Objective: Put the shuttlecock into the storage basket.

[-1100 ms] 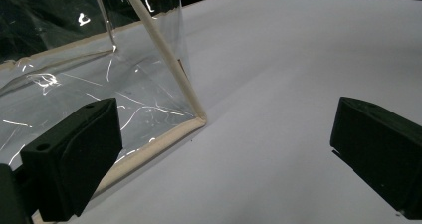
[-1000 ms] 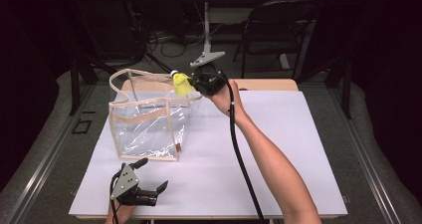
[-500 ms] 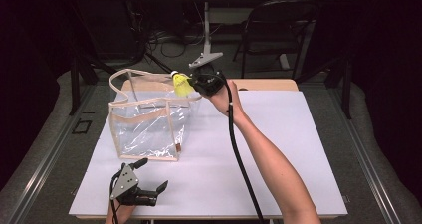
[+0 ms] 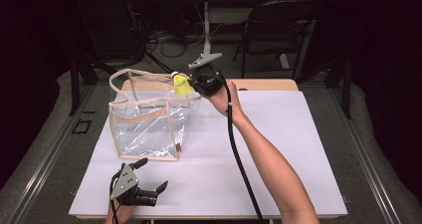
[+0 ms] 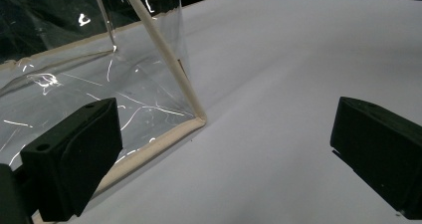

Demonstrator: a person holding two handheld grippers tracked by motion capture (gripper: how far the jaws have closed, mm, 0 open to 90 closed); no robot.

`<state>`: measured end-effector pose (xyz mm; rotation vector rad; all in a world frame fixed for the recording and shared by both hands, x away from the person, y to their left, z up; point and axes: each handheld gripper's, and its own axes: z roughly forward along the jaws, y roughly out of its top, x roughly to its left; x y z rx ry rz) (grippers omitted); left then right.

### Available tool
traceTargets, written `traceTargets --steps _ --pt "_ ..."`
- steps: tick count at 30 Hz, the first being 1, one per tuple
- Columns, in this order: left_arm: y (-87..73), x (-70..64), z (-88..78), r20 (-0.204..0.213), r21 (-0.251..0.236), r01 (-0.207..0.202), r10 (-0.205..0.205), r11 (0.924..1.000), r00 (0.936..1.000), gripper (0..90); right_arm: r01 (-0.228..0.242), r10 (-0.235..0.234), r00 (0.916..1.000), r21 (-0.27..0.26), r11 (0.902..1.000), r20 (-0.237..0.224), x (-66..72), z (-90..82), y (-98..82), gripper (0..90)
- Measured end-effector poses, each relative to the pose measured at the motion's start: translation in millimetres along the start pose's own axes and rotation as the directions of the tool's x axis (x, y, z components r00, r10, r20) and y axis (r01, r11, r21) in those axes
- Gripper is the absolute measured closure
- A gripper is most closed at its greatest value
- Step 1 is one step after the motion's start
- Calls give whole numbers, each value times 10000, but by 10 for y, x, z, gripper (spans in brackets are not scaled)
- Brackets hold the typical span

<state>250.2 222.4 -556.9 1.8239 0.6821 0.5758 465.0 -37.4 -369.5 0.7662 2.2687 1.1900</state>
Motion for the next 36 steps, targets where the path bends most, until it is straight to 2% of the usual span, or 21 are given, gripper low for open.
traceTargets --steps 29,36 --pt "-2 1 -3 11 -10 14 -14 10000 10000 0 -190 185 9996 230 9996 224 5 80 -26 885" --pt "-2 2 -5 0 -6 -5 5 10000 10000 0 -194 188 9994 237 9995 273 4 70 -29 843"
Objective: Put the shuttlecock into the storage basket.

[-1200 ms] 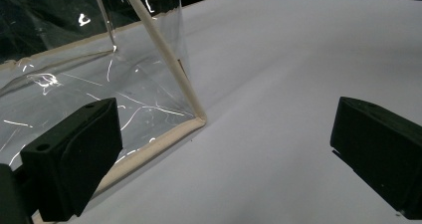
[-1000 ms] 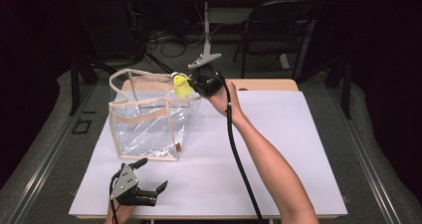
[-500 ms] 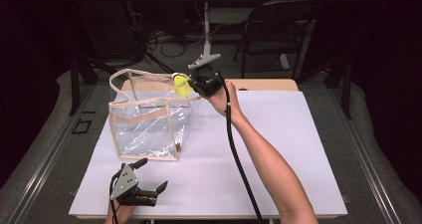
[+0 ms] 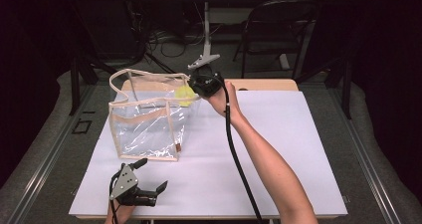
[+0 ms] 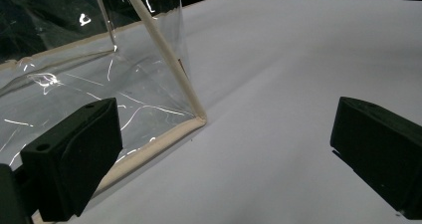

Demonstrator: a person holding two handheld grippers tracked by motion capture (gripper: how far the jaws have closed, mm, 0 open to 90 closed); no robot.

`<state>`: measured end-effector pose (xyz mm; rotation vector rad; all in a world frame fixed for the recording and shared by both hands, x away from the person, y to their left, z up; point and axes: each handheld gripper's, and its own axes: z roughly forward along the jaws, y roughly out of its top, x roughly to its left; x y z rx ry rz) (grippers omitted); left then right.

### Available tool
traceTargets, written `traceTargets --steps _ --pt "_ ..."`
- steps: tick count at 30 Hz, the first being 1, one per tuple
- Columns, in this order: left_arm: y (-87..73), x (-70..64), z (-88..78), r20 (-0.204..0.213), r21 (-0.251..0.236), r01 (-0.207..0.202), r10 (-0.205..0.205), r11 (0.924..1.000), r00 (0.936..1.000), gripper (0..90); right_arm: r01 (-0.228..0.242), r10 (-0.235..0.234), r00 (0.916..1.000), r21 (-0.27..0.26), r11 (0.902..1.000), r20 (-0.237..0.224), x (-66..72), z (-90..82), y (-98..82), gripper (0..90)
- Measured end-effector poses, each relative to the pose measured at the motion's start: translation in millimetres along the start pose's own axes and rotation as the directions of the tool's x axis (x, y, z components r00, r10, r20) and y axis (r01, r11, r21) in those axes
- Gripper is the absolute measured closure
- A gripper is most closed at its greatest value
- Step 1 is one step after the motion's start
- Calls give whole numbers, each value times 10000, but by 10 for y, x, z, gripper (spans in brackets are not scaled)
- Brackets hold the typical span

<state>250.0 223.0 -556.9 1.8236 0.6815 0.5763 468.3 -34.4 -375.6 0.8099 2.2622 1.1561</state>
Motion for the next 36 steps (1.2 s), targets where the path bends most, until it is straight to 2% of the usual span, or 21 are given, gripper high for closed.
traceTargets --steps 7,12,21,26,30,36 --pt "-1 -4 -1 -3 -11 39 -39 10000 10000 0 -55 53 9999 -210 9998 -98 -10 -93 -12 744" --pt "1 -5 5 5 21 17 -17 10000 10000 0 -127 122 9997 -262 9996 -190 -33 -171 -53 627" --pt "10 -10 34 20 56 29 -29 10000 10000 0 -342 339 9990 -121 9993 -282 -119 -310 -173 480" --pt "7 -7 43 1 100 70 -70 9999 10000 0 -438 436 9986 -76 9990 -297 -171 -384 -214 363" --pt "8 -11 43 0 85 40 -40 10000 10000 0 -467 465 9985 -61 9989 -291 -180 -450 -256 283" --pt "4 -14 49 19 134 31 -31 9999 10000 0 -437 435 9982 -36 9990 -409 -183 -530 -347 210"
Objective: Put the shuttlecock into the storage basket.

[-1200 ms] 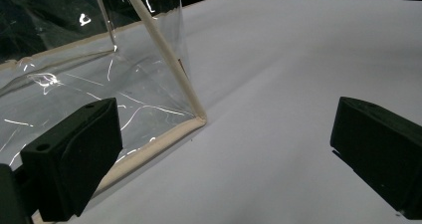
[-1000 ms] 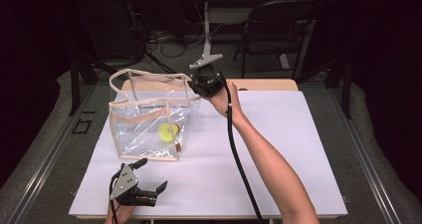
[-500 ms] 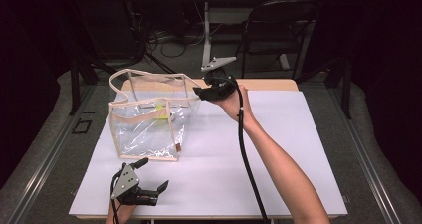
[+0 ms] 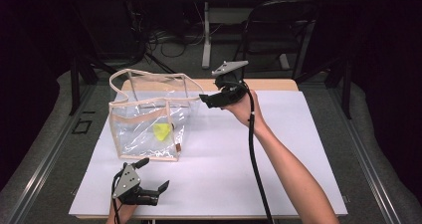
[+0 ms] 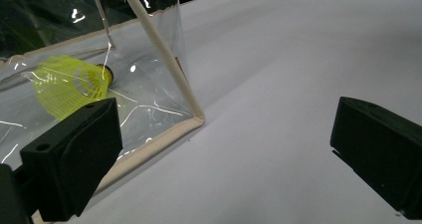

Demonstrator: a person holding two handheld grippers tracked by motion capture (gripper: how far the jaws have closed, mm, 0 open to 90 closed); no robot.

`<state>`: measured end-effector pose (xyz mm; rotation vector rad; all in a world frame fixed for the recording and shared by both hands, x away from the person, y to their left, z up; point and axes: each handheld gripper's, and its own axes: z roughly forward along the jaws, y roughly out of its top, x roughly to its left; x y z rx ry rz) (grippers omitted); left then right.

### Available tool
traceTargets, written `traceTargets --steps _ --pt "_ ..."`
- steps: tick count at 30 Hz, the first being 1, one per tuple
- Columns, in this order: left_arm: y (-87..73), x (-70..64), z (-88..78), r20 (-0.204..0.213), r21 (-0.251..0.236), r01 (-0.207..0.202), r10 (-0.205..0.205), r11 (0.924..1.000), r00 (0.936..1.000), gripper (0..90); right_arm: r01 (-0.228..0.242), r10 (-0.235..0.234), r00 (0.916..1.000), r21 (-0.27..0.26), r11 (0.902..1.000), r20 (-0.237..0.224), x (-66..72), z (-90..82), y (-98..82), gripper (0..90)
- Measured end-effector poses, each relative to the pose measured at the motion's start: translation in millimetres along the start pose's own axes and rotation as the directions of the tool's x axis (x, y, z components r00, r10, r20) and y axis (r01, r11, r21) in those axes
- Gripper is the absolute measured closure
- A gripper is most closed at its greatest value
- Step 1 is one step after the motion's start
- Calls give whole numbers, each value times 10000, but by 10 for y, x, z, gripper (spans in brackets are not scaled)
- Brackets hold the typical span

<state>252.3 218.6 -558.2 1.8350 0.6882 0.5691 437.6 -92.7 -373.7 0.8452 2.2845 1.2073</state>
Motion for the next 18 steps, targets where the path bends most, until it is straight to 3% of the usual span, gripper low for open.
traceTargets --steps 18 --pt "-10 3 -8 59 15 -57 57 10000 10000 0 77 -71 9992 151 9999 -399 18 -186 -350 81"
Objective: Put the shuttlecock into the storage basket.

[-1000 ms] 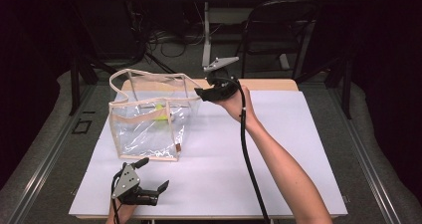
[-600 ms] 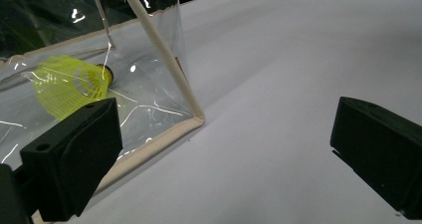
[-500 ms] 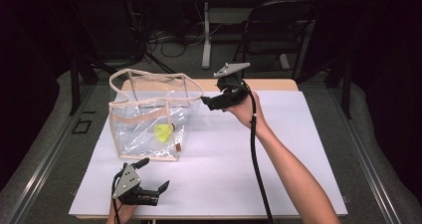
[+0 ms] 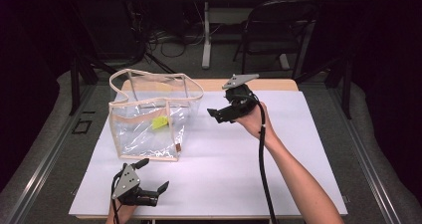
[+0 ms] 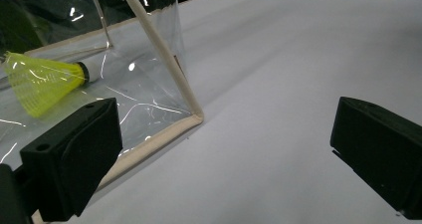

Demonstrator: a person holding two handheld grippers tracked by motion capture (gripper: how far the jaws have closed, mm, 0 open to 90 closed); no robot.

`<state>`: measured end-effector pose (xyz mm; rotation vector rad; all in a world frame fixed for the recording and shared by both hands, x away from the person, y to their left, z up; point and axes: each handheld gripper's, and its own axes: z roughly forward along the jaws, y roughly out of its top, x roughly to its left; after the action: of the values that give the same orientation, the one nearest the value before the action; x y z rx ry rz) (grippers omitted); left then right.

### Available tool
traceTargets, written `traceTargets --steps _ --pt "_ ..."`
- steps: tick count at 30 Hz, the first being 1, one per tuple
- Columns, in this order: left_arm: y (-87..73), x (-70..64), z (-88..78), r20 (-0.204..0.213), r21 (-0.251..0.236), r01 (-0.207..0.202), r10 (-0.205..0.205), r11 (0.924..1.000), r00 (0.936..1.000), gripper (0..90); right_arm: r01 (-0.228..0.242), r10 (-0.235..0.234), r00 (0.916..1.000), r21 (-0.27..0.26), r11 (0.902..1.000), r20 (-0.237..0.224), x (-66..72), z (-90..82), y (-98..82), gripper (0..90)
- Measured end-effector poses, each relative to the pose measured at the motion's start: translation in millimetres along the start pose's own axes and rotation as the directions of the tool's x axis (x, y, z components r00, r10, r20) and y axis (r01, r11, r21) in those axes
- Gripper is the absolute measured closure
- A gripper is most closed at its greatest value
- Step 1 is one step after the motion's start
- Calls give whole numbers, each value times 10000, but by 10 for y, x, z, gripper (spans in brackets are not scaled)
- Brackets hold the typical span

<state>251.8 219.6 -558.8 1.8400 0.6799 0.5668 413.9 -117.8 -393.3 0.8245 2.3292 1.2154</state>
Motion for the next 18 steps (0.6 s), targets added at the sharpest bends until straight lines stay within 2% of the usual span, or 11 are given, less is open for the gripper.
traceTargets --steps 18 --pt "5 -8 17 73 40 -49 49 10000 10000 0 70 -70 10000 -93 9999 61 79 -299 -368 53"
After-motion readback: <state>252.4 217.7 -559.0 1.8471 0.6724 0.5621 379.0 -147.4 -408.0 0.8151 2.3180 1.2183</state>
